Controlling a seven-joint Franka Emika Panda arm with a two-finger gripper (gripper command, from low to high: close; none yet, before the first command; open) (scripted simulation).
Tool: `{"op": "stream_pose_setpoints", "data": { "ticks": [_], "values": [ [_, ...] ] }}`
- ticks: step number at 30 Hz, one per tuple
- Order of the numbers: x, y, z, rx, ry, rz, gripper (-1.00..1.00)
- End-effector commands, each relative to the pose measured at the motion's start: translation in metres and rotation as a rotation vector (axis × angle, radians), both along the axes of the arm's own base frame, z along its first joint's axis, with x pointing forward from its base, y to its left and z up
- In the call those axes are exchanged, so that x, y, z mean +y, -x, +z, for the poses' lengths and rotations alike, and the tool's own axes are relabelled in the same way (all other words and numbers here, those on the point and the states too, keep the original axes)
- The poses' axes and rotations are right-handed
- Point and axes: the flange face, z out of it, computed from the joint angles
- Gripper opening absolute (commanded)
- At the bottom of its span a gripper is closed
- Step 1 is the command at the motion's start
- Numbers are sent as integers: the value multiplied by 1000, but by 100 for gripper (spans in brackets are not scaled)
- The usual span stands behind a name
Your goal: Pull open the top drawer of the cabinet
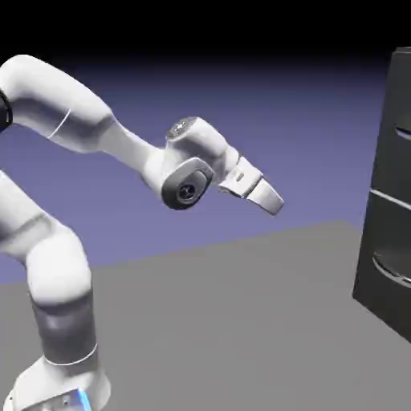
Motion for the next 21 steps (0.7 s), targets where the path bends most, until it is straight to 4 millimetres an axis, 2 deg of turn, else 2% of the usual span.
{"op": "stream_pose_setpoints", "data": {
  "ticks": [1,6,11,16,21],
  "values": [
    [-9,0,12,-19,-30,-48,0],
    [-45,9,69,-121,-185,-264,0],
    [-69,25,122,-237,-341,-436,0],
    [-78,44,169,-359,-493,-561,0],
    [-72,58,209,-480,-636,-639,0]
  ]
}}
